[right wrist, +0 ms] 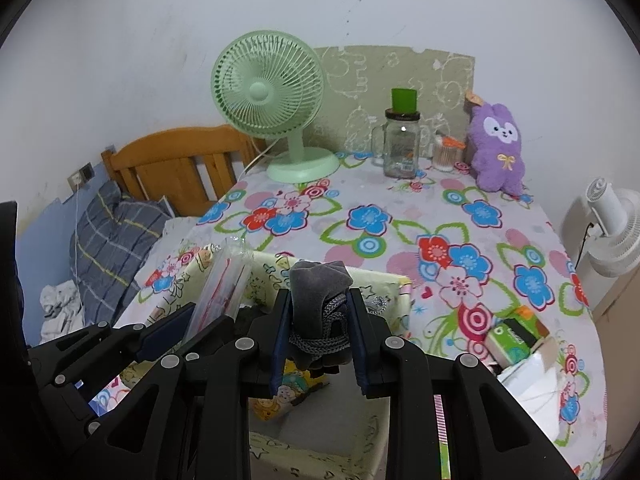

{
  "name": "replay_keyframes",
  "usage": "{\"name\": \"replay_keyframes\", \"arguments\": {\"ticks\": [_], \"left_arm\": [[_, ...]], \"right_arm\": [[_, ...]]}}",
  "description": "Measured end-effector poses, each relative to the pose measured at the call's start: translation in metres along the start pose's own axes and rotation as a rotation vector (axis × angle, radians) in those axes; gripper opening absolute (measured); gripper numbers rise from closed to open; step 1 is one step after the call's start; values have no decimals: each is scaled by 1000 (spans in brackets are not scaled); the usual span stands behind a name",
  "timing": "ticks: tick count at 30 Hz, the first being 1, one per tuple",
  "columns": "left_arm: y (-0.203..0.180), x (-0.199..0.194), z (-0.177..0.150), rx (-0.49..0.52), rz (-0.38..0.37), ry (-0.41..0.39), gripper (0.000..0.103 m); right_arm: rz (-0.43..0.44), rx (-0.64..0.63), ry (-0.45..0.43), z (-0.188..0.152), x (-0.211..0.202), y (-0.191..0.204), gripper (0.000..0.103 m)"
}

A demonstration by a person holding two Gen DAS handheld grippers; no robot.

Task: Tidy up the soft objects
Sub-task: 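Lower the tube pack with the left tool while the right tool lowers the pouch into the box, then open the left tool releasing the tube pack while the right tool releases the pouch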

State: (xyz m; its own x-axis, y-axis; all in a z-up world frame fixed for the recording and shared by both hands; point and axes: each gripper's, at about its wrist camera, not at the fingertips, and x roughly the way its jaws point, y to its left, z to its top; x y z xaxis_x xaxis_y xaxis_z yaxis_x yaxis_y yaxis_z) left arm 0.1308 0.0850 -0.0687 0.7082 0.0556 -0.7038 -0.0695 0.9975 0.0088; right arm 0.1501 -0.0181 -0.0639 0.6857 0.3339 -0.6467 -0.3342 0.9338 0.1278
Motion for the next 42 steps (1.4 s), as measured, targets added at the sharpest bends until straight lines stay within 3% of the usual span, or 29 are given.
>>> {"name": "replay_keyframes", "arguments": {"ticks": [9, 24, 29, 34, 37, 42], "left_arm": [[13, 26, -10, -16, 7, 70, 19], [13, 44, -10, -8, -50, 120, 36], [12, 45, -8, -11, -88, 127, 49], [6, 34, -6, 3, -101, 84, 66], [4, 29, -5, 11, -82, 63, 78], [2, 22, -4, 2, -86, 57, 83]], "right_arm": [[14, -22, 69, -9, 30, 8, 30], [18, -13, 120, -9, 57, 6, 30], [30, -2, 136, -8, 60, 5, 33], [42, 12, 142, -7, 58, 3, 67], [41, 15, 130, -6, 53, 2, 70], [30, 6, 120, -4, 43, 0, 71]]}}
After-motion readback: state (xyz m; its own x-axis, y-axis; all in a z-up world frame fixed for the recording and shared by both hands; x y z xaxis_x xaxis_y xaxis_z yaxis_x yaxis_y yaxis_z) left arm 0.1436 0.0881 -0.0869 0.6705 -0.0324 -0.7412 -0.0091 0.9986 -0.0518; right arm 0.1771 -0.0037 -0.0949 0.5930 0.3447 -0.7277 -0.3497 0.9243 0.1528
